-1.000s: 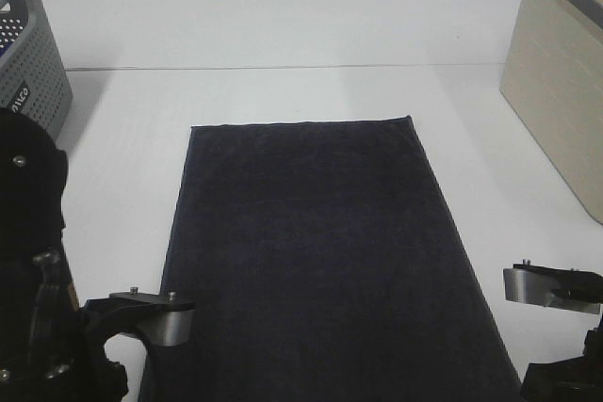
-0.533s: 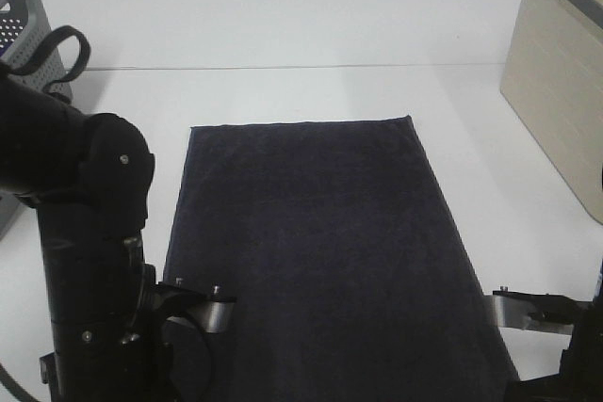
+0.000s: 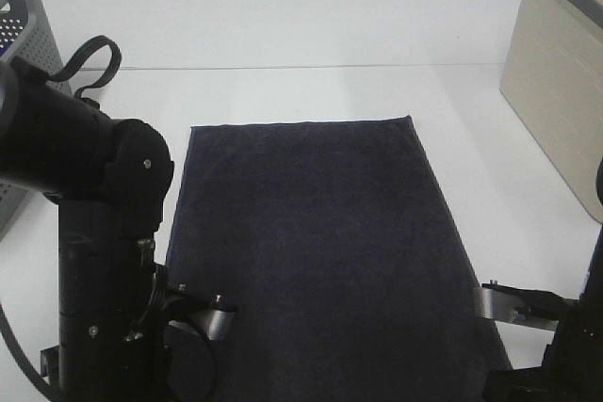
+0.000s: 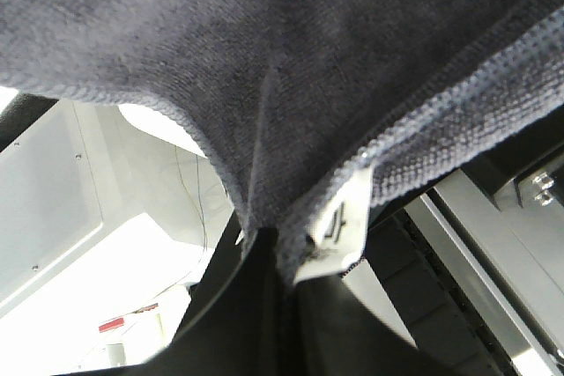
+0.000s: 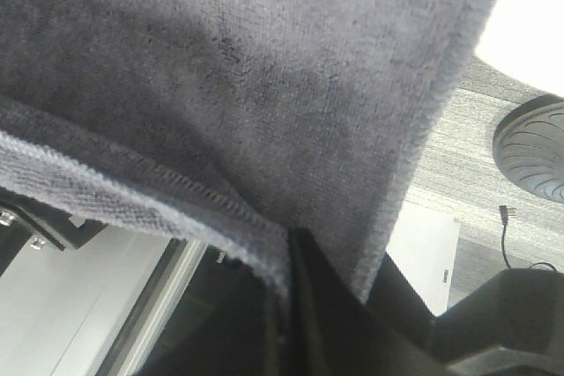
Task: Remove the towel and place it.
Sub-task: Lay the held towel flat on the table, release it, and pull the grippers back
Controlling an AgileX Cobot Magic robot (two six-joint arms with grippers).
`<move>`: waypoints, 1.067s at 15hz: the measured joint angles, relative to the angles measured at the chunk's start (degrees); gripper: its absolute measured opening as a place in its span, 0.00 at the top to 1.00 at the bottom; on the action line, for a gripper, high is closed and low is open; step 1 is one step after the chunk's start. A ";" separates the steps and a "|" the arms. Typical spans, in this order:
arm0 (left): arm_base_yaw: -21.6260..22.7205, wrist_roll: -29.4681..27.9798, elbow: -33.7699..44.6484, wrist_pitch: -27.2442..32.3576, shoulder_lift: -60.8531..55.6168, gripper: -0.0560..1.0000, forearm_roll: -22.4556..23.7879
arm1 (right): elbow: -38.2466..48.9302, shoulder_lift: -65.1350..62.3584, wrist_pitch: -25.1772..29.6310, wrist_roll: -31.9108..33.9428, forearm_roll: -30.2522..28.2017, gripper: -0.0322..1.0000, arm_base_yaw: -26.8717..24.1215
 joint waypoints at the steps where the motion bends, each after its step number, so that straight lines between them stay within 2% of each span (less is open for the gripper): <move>1: 0.00 0.00 0.00 0.00 0.00 0.95 0.00 | 0.00 0.00 0.00 0.00 0.06 0.95 0.00; 5: 0.00 0.00 0.00 0.00 0.00 0.94 0.06 | 0.00 0.00 0.06 0.00 0.34 0.95 0.00; 7: 0.00 0.00 0.00 0.00 0.00 0.89 0.06 | 0.00 0.00 0.06 0.00 0.46 0.95 0.00; 10: 0.00 0.00 0.00 0.11 0.00 0.80 -1.03 | 0.00 0.00 0.40 0.00 0.46 0.87 0.00; 11: 0.00 0.00 0.00 0.23 0.00 0.77 -1.83 | 0.00 0.00 0.63 0.00 0.46 0.84 0.00; 14: 0.00 -0.06 0.00 0.80 0.00 0.59 -3.50 | 0.00 0.00 0.63 0.00 1.95 0.58 0.00; 15: 0.00 -0.52 0.00 0.86 0.00 0.53 -3.61 | 0.00 0.00 0.63 0.00 2.41 0.54 0.00; 16: 0.00 -1.20 0.00 0.86 0.00 0.50 -3.67 | 0.00 0.00 0.69 0.00 2.52 0.46 0.00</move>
